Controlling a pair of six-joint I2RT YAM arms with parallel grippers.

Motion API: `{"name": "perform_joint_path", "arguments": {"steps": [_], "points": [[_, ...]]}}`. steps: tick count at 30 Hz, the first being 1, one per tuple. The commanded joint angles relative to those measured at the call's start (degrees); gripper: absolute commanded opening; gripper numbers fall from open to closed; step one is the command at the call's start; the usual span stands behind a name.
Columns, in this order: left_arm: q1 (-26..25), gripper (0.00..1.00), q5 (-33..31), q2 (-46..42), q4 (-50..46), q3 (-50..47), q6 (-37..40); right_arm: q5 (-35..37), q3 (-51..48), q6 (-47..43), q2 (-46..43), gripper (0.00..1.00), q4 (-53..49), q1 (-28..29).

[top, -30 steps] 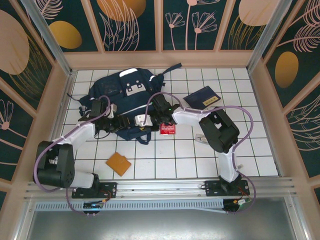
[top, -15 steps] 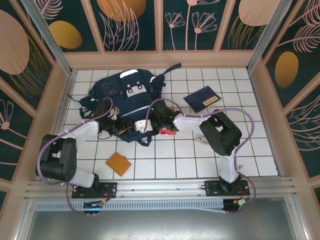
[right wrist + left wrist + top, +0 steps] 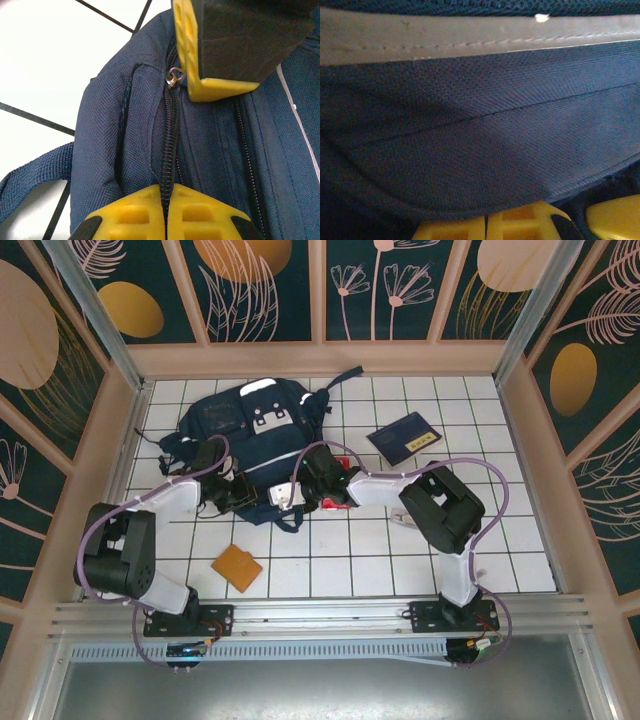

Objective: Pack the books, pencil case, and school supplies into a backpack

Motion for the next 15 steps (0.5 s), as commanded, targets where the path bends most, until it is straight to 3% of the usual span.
{"name": "perform_joint_path", "arguments": {"steps": [1, 9, 13, 15], "points": [[0.64, 0.00, -7.38, -3.65, -3.75, -0.04, 0.20, 1.63, -1.21, -1.03, -1.46, 0.00, -1.31, 1.04], [8.44, 0.00, -17.19, -12.91, -4.94, -3.21, 0.72, 4.64, -0.96, -2.40, -0.93, 0.00, -2.19, 0.36], [11.56, 0.00, -29.79, -17.55, -0.74, -5.51, 4.47, 3.44, -1.27, -2.30, -1.85, 0.00, -2.35, -0.78], [11.90, 0.00, -28.16, -19.11, 3.60, -6.85, 6.49, 0.61, -0.62, -1.15, -2.37, 0.00, -3.43, -1.31]]}}
